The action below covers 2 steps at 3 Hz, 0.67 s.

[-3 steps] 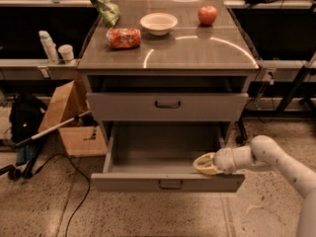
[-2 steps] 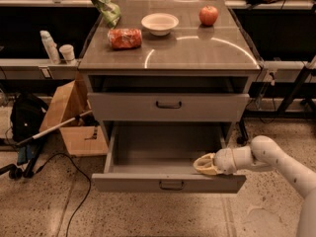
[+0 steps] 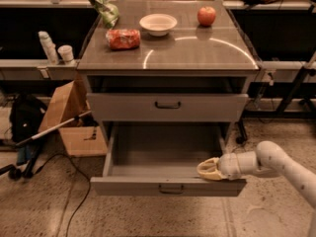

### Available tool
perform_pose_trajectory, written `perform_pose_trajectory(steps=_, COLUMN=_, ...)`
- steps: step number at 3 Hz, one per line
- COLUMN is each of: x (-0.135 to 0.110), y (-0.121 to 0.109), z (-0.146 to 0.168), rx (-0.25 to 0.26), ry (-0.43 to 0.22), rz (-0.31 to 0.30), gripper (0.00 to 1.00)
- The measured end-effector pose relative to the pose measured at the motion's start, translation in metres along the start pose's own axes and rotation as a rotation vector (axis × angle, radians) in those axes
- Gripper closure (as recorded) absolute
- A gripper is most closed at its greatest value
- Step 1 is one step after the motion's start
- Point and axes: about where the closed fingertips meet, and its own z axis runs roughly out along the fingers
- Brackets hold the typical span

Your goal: Open middle drawer

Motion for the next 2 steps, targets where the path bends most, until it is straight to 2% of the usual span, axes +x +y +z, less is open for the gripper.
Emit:
perform_pose_trajectory(steps=1, x=0.0065, y=0.0087, z=-0.0151, rx=0.029, ry=0.049, rz=0.023, gripper=1.0)
perform_pose_trajectory(steps=2, x=0.0064, y=0.0082, z=-0.0151, rx=0.029, ry=0.049, rz=0.023, gripper=1.0)
